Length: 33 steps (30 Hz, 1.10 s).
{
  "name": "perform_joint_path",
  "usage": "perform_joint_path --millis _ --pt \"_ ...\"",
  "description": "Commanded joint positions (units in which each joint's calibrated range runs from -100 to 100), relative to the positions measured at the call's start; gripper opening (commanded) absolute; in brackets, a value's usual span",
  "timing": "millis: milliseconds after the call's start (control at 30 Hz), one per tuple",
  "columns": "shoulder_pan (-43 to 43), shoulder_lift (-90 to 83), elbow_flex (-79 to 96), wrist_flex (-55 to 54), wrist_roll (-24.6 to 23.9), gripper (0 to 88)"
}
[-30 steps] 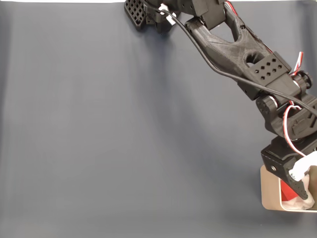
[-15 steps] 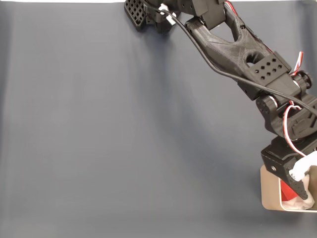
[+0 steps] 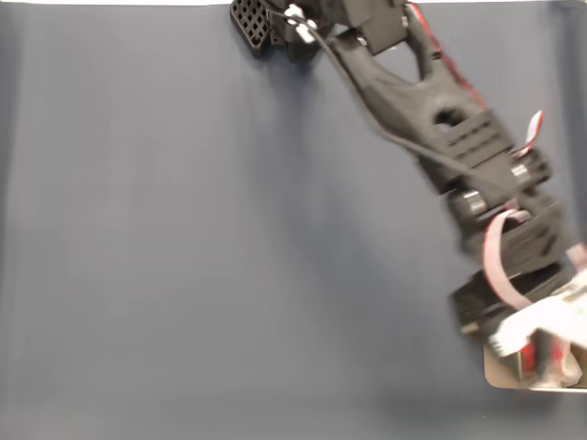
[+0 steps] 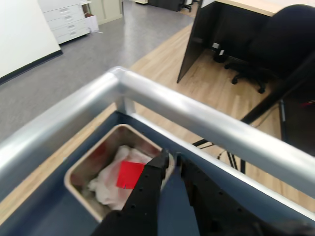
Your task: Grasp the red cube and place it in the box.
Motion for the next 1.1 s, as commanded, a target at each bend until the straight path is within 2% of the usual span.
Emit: perform_joint_path --millis 0,167,333,667,833,1067 --pt "6.94 -10.61 6.46 -3.79 0.68 0.0" --pt "14.9 -24.9 23.53 -6.17 -0.73 0.0" --pt "19.02 -42.24 42.96 -6.99 -2.74 0.0" --pt "18.87 -86.52 99.8 -11.0 -3.66 0.0" --pt "18.8 -105.67 122.16 -10.1 -3.66 0.0" --pt "19.87 -130.02 141.14 5.15 -4.05 0.0"
